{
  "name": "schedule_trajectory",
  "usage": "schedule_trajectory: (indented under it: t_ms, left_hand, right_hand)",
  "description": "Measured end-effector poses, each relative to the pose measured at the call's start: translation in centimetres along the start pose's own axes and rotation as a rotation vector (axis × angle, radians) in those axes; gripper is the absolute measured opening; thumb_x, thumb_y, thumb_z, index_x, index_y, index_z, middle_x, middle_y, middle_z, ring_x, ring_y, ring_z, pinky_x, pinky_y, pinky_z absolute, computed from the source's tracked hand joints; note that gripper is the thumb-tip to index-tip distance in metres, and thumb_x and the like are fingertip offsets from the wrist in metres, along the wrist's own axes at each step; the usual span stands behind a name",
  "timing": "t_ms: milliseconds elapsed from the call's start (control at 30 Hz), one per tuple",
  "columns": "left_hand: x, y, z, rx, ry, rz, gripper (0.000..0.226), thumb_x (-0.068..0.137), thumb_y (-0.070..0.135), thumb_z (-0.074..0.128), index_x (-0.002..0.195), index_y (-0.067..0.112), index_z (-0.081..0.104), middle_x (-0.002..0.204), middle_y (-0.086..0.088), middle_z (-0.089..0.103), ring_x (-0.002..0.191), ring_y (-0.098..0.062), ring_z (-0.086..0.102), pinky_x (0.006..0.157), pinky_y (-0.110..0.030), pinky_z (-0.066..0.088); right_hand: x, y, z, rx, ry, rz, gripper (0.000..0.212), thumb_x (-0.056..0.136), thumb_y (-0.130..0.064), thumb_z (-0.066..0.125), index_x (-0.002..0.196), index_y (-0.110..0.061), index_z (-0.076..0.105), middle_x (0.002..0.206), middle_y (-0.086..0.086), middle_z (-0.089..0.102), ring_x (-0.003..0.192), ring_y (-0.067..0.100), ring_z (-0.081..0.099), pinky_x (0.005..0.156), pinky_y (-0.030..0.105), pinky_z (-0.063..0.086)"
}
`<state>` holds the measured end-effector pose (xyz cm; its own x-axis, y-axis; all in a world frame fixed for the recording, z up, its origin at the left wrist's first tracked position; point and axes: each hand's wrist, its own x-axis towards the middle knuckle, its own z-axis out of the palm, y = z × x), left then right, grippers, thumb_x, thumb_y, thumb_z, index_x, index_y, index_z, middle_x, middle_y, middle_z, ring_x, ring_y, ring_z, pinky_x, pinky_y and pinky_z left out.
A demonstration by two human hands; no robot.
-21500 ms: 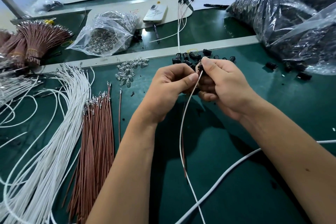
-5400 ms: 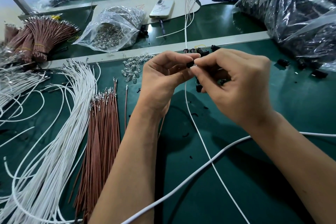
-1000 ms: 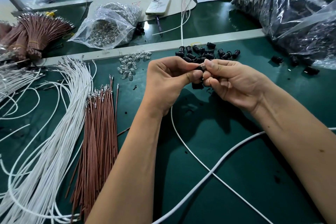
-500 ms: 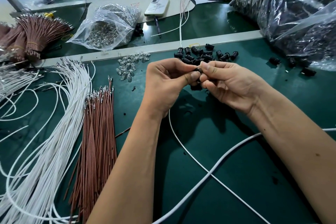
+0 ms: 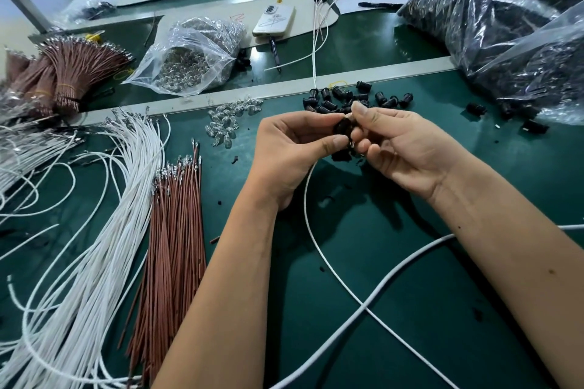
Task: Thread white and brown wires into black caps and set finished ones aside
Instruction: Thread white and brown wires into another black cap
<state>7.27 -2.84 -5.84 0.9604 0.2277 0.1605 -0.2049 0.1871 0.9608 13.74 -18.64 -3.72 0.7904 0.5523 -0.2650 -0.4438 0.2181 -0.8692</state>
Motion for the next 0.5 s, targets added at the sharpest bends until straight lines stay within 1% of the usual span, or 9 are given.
schedule_trajectory:
  t_ms: [67, 133, 233, 300, 367, 433, 500]
  left_hand:
    - [0.03, 0.05, 0.07, 0.008, 0.014, -0.018, 0.029, 0.073, -0.016, 0.076, 0.098, -0.002, 0.074, 0.092, -0.016, 0.077, 0.082, -0.023, 0.075, 0.079, -0.029, 0.059]
    - [0.1, 0.13, -0.02, 0.039, 0.069, -0.036, 0.028, 0.072, -0.012, 0.08, 0.095, 0.003, 0.074, 0.089, -0.015, 0.077, 0.079, -0.025, 0.075, 0.072, -0.025, 0.057]
    - [0.17, 0.21, -0.08, 0.058, 0.124, -0.063, 0.026, 0.072, -0.008, 0.082, 0.091, 0.006, 0.072, 0.082, -0.013, 0.077, 0.076, -0.025, 0.075, 0.065, -0.023, 0.054]
    - [0.16, 0.33, 0.02, 0.06, 0.115, -0.072, 0.024, 0.073, -0.007, 0.082, 0.09, 0.005, 0.07, 0.08, -0.013, 0.076, 0.071, -0.023, 0.075, 0.063, -0.023, 0.054]
    - [0.11, 0.47, 0.1, 0.055, 0.091, -0.074, 0.02, 0.075, -0.007, 0.081, 0.088, 0.003, 0.068, 0.077, -0.014, 0.076, 0.066, -0.021, 0.074, 0.06, -0.022, 0.053]
    - [0.08, 0.59, 0.15, 0.047, 0.076, -0.072, 0.018, 0.077, -0.007, 0.079, 0.085, 0.003, 0.067, 0.074, -0.014, 0.075, 0.062, -0.019, 0.073, 0.058, -0.021, 0.052]
    - [0.07, 0.63, 0.2, 0.048, 0.066, -0.073, 0.016, 0.077, -0.006, 0.079, 0.083, 0.003, 0.068, 0.072, -0.012, 0.075, 0.059, -0.018, 0.072, 0.057, -0.02, 0.052]
  right_hand:
    - [0.07, -0.25, -0.27, -0.012, 0.025, -0.04, 0.027, 0.09, -0.033, 0.07, 0.072, -0.014, 0.079, 0.066, 0.002, 0.065, 0.051, 0.006, 0.058, 0.043, 0.012, 0.048]
    - [0.14, -0.44, -0.44, -0.032, 0.03, -0.077, 0.035, 0.1, -0.035, 0.062, 0.082, -0.01, 0.079, 0.069, 0.004, 0.068, 0.054, 0.009, 0.06, 0.044, 0.015, 0.048]
    - [0.18, -0.38, -0.45, -0.077, 0.018, -0.144, 0.034, 0.105, -0.032, 0.056, 0.094, -0.008, 0.077, 0.074, 0.006, 0.07, 0.058, 0.012, 0.062, 0.045, 0.018, 0.047]
    - [0.17, -0.15, -0.34, -0.131, 0.015, -0.202, 0.027, 0.103, -0.029, 0.06, 0.095, -0.008, 0.076, 0.075, 0.005, 0.07, 0.06, 0.012, 0.061, 0.045, 0.018, 0.047]
    - [0.14, 0.07, -0.25, -0.181, 0.017, -0.264, 0.02, 0.095, -0.027, 0.068, 0.093, -0.008, 0.075, 0.074, 0.005, 0.07, 0.06, 0.011, 0.06, 0.044, 0.018, 0.045]
    - [0.19, 0.14, -0.3, -0.193, 0.015, -0.301, 0.019, 0.085, -0.028, 0.073, 0.089, -0.01, 0.076, 0.073, 0.006, 0.07, 0.059, 0.011, 0.058, 0.043, 0.019, 0.043]
    - [0.26, 0.15, -0.39, -0.187, 0.005, -0.314, 0.018, 0.083, -0.028, 0.074, 0.09, -0.012, 0.077, 0.074, 0.006, 0.07, 0.06, 0.012, 0.057, 0.042, 0.019, 0.042]
